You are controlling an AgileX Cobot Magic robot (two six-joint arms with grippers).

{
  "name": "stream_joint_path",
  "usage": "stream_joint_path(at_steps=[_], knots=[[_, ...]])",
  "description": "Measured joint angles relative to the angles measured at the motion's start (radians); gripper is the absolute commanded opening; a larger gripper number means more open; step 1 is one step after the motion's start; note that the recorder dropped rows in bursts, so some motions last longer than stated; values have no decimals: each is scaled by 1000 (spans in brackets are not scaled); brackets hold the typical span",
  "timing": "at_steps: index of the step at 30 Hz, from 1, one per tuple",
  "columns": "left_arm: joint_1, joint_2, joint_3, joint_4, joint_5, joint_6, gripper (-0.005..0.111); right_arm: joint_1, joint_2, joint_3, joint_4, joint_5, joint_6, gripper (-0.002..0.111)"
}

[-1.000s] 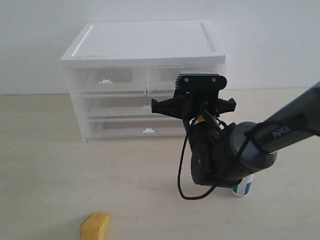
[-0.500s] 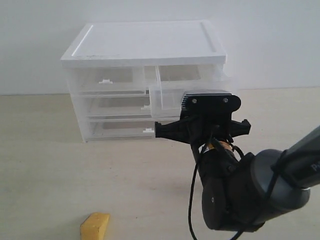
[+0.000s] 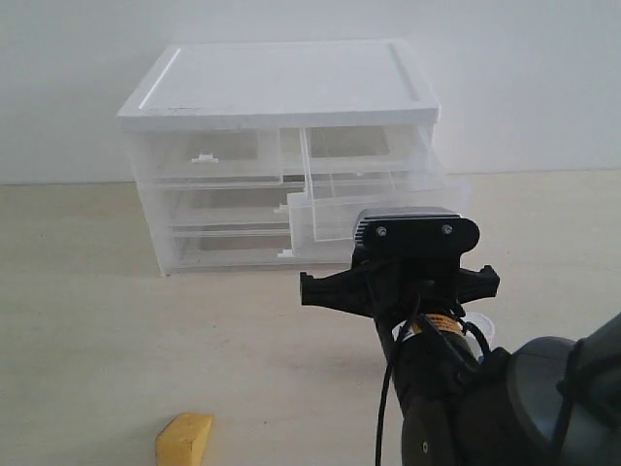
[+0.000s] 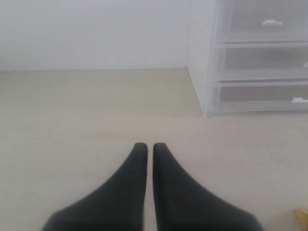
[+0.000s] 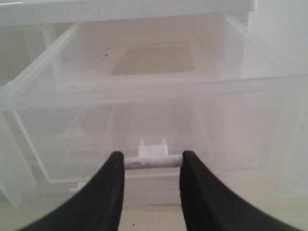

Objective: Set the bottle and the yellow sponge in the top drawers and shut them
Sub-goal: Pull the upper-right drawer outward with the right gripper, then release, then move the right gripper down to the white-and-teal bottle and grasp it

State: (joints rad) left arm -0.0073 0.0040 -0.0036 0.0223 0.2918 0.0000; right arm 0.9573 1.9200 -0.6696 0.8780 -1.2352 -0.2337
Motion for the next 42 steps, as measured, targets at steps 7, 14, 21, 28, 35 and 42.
stream_joint_path(at_steps=[7,14,21,28,35,42], knots=[[0,0,0,0,0,0,4,0,0,5,21,17,2,82],[0,0,0,0,0,0,4,18,-12,9,66,147,-36,82],[0,0,0,0,0,0,4,61,-135,70,103,267,-136,68],[0,0,0,0,0,0,4,79,-275,82,103,650,-438,17],[0,0,0,0,0,0,4,53,-371,82,103,1001,-699,0],[0,0,0,0,0,0,4,-136,-474,82,93,1414,-786,0]])
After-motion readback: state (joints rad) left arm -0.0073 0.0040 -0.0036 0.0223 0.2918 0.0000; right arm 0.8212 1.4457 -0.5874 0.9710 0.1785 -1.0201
